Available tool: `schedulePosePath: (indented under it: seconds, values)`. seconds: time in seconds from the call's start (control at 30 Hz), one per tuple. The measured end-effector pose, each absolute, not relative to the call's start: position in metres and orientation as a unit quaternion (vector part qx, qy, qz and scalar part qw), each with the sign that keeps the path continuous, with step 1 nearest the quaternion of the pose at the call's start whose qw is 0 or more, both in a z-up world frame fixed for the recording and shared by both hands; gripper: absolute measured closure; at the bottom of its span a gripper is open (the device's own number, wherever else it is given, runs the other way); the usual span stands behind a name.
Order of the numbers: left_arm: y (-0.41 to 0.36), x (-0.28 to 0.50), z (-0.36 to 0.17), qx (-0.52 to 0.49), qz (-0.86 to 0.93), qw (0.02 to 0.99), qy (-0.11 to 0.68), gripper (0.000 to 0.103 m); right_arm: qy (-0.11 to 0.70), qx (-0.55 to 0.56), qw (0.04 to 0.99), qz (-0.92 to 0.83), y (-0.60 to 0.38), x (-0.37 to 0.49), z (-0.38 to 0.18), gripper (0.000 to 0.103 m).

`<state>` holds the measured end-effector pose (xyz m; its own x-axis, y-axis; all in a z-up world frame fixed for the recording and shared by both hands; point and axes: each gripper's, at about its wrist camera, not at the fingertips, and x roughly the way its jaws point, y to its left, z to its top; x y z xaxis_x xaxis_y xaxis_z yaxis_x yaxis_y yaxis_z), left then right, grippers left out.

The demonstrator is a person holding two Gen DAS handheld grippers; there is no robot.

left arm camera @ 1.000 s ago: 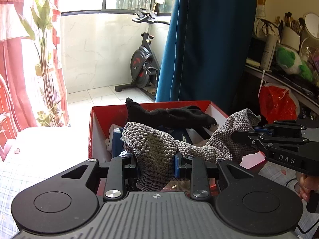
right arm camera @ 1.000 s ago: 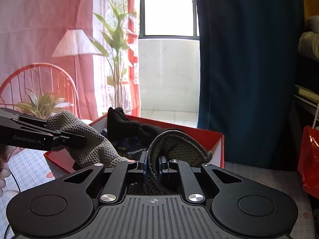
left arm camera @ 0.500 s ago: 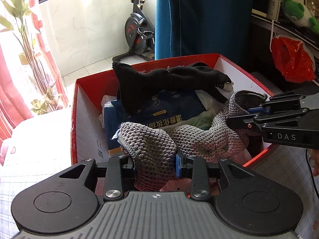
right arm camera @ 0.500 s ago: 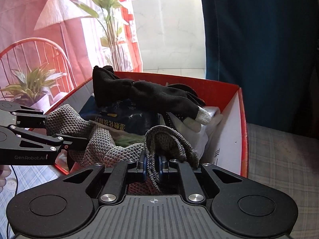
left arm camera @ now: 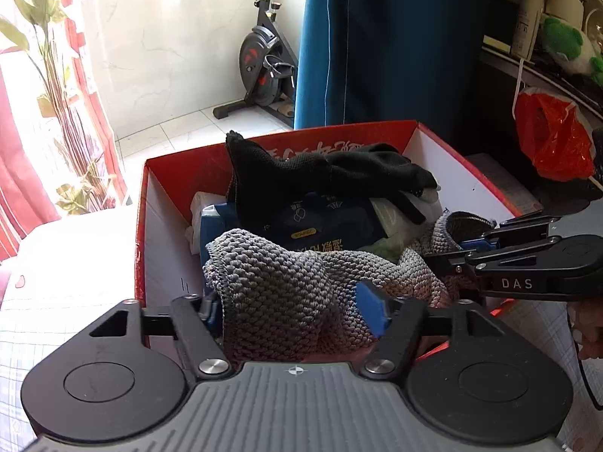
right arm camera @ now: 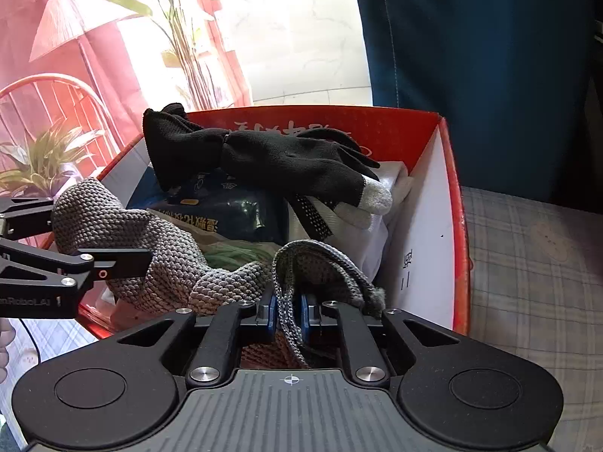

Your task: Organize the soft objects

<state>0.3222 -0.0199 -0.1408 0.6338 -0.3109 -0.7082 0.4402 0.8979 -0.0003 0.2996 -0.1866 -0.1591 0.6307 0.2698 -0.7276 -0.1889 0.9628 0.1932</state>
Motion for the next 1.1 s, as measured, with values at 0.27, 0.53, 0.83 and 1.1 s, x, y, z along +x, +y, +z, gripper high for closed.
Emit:
schedulePosePath:
  seconds: [0.27, 0.53, 0.83, 1.1]
  values:
    - [-0.011, 0.298, -0.113, 0.068, -0.189, 0.925, 0.321, 0.002, 0.375, 0.034, 0.919, 0.114, -0.192, 0.273, -0.137, 0.058]
    - [-0.005, 0.267, -0.091, 0.074, -0.153, 0.946, 0.277, 0.0, 0.335, 0.035, 0.935, 0.109, -0.195, 0.241, -0.107, 0.019]
    - [0.001, 0.228, -0.061, 0.071, -0.114, 0.961, 0.24, 0.0, 0.298, 0.033, 0.949, 0.1, -0.194, 0.204, -0.077, 0.001]
    - [0.008, 0.203, -0.039, 0.062, -0.116, 0.96, 0.248, 0.0, 0.266, 0.044, 0.958, 0.103, -0.19, 0.165, -0.049, 0.0]
